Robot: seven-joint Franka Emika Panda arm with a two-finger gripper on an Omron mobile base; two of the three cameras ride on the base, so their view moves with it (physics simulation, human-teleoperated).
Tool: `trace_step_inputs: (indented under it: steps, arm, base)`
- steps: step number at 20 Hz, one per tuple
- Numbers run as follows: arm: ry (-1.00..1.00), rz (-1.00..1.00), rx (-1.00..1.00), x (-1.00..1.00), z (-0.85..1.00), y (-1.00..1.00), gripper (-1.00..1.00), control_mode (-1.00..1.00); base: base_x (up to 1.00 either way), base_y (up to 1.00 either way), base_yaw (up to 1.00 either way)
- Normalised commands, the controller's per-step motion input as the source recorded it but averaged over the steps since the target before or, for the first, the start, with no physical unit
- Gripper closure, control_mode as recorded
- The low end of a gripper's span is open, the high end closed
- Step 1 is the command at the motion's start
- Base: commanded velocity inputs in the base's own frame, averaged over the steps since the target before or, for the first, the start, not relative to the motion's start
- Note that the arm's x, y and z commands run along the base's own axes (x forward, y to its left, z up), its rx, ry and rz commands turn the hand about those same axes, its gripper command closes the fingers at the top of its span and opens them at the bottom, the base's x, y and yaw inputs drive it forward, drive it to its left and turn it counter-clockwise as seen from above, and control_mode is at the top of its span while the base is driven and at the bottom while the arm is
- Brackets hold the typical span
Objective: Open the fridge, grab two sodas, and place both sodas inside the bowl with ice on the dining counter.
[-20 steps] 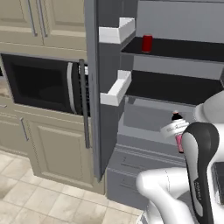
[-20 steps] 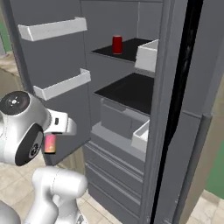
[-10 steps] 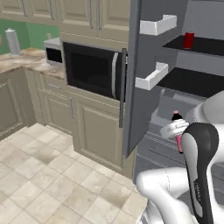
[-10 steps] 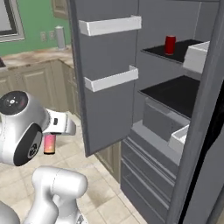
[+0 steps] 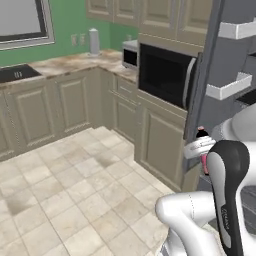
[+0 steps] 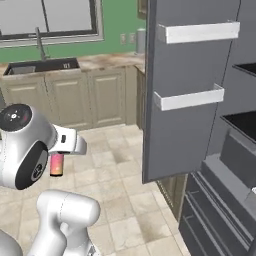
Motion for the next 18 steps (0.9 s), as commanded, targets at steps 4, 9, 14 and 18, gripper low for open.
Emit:
trace_step_inputs:
  steps: [4,9,14,18]
  arm:
    - [0.00,0.00,0.00,0.00,0.00,0.00,1.00,1.00]
    - [0.00,0.00,0.00,0.00,0.00,0.00,1.00,1.00]
    - [0.00,0.00,0.00,0.00,0.00,0.00,1.00,1.00]
    - [0.00,0.00,0.00,0.00,0.00,0.00,1.00,1.00]
  base:
    - [-0.22,0.28,0.54]
    - [-0.26,0.21,0.54]
    - [-0.29,0.21,0.53]
    - [-0.24,0.23,0.53]
